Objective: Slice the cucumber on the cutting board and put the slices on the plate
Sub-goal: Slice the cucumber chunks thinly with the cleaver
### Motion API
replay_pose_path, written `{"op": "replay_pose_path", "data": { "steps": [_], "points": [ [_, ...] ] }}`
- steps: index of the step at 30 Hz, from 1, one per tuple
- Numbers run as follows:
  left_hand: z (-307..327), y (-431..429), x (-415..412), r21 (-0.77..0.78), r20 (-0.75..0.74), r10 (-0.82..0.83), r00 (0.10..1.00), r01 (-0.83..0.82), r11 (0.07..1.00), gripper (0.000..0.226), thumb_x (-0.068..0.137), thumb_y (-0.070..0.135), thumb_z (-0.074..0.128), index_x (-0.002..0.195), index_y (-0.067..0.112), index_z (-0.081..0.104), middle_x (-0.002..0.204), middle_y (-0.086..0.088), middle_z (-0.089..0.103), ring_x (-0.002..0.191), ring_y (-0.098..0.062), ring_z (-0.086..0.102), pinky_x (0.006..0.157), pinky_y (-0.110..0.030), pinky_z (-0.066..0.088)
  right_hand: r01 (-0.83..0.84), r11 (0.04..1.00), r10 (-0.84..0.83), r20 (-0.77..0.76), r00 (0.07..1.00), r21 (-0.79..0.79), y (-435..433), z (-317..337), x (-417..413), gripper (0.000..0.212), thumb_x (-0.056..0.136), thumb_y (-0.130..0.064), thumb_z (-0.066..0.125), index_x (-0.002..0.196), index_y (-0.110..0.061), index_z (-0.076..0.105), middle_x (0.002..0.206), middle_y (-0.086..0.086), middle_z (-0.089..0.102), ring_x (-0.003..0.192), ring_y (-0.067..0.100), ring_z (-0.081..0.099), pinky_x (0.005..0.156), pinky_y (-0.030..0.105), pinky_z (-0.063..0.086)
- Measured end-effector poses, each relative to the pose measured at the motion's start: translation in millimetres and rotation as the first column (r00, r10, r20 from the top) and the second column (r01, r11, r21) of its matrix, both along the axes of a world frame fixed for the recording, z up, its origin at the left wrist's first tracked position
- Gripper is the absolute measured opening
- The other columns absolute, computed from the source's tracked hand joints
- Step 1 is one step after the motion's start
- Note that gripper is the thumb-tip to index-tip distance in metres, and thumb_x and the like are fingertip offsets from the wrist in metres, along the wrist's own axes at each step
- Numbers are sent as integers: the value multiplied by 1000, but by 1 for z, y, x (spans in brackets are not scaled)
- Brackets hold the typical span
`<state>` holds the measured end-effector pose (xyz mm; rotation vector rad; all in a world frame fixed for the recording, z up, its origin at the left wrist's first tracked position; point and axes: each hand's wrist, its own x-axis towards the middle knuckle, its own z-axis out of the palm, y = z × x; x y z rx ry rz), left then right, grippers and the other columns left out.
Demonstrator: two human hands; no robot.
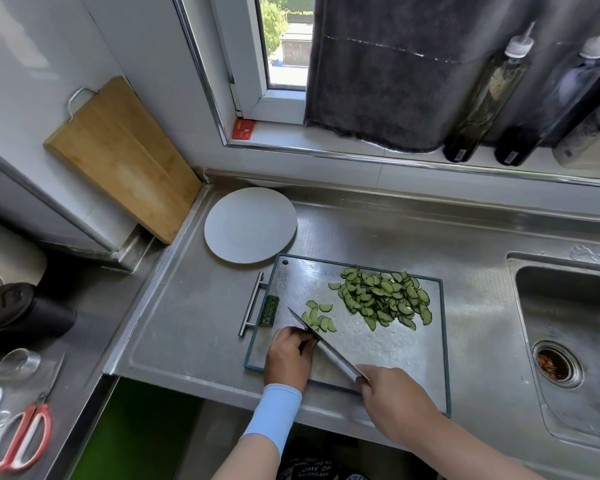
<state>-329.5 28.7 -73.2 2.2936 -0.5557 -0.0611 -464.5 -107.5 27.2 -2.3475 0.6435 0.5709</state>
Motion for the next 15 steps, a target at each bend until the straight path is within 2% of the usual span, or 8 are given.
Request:
{"op": "replay_pose_path", "data": {
  "steps": [8, 15],
  "points": [
    [-1, 0, 2, -5, -4, 6, 1000, -6, 1000, 14, 72, 5, 81, 81, 15, 75, 81, 4, 65, 78, -8, 54, 76, -4, 34, 15, 1000, -15, 8, 1000, 12, 1, -1, 2, 32, 103, -28, 38, 71, -23, 42, 66, -1, 53, 60, 14, 45, 54, 29, 30],
    [-5, -1, 2, -14, -9, 19, 1000, -19, 1000, 13, 71, 7, 82, 80, 15, 76, 80, 3, 67, 76, -14, 61, 74, -13, 43, 20, 999, -20, -2, 1000, 24, 0, -1, 5, 32, 102, -27, 38, 70, -23, 43, 65, -2, 52, 58, 13, 43, 55, 28, 32]
  ]
}}
